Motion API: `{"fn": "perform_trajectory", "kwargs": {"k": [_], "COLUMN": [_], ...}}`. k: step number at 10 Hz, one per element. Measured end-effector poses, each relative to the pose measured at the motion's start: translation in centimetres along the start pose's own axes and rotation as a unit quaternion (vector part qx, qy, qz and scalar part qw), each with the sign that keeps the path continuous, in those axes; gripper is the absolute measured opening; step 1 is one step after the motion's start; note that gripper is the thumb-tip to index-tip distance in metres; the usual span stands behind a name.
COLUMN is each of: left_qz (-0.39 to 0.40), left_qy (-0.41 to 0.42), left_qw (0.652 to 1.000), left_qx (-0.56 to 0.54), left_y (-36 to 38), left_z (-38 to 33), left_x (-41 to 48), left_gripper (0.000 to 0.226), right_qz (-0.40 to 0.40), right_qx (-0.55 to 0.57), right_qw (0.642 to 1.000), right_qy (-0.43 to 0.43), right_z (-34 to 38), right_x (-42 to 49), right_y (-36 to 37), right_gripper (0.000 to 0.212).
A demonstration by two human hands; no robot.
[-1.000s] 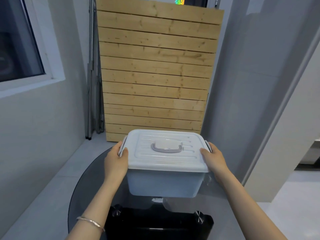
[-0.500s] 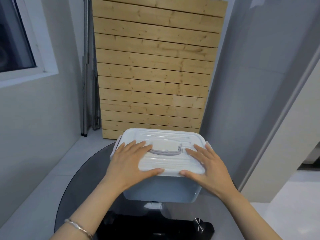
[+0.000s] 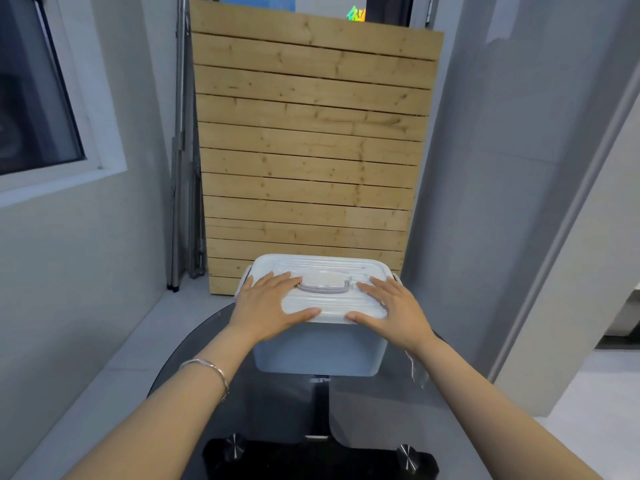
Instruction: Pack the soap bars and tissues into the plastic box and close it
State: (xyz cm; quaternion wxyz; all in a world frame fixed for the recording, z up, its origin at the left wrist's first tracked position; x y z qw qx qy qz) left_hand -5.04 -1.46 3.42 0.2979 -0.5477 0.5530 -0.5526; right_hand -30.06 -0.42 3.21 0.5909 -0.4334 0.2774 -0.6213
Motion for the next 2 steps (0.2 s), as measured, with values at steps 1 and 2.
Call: {"fn": "perform_trajectory", "kwargs": {"k": [1, 2], "left_qz": [0.005, 0.022], "left_qy": [0.002, -0.001], "left_qw": [1.000, 0.999], "left_qx": [-0.004, -0.023], "left_y": [-0.1, -0.1], "left_z": [-0.2, 0.0], "left_x": [-0.2, -0.2], "left_gripper": [0.097, 0.096], "right_qz": [0.029, 0.032], "right_qx": [-0.017, 0.162], "right_qw": [0.999, 0.986], "right_qy": [-0.003, -0.035], "right_z": [0.7, 3.0], "right_x": [-0.5, -1.2], "right_y": [-0.8, -3.4], "right_gripper": [0.076, 0.064]}}
Point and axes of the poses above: each hand's wrist, its own x-axis towards the middle knuckle, its own y-axis out of the palm, z = x × y, the point moved 1 cm from there along x, towards the middle knuckle, and after that the axes turned 4 degrees about y, right-handed, at the moved point
